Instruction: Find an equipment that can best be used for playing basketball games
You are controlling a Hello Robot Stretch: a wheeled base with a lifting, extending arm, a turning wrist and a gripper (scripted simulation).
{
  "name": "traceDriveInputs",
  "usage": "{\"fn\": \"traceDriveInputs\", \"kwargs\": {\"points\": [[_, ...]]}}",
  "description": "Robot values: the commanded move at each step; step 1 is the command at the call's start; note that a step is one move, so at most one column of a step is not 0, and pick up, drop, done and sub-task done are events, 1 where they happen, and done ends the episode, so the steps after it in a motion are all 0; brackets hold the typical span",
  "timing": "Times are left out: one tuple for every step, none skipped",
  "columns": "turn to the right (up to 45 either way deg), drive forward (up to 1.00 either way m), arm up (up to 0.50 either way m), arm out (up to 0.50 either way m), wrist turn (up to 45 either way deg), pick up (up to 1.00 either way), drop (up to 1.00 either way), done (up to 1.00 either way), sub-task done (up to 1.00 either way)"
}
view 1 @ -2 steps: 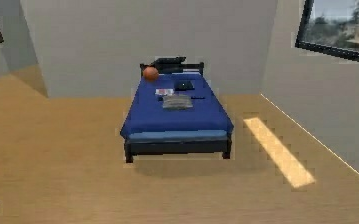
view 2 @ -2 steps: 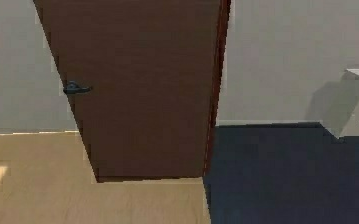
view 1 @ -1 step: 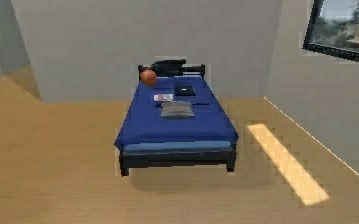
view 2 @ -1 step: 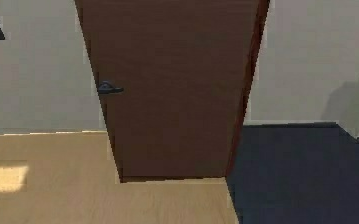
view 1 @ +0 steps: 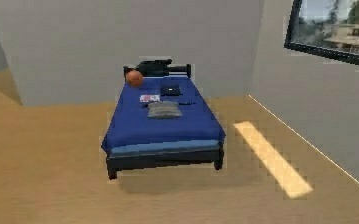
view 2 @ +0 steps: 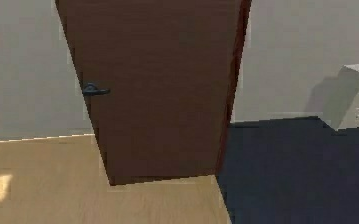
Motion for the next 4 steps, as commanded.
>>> {"fn": "traceDriveInputs", "kwargs": {"points": [[0.0,0.60,0.00,0.00,0.0,0.00,0.00,0.00,0.00],[-45.0,0.00,0.00,0.00,0.0,0.00,0.00,0.00,0.00],[-9.0,0.00,0.00,0.00,0.0,0.00,0.00,0.00,0.00],[0.0,0.90,0.00,0.00,0.0,0.00,0.00,0.00,0.00]]}}
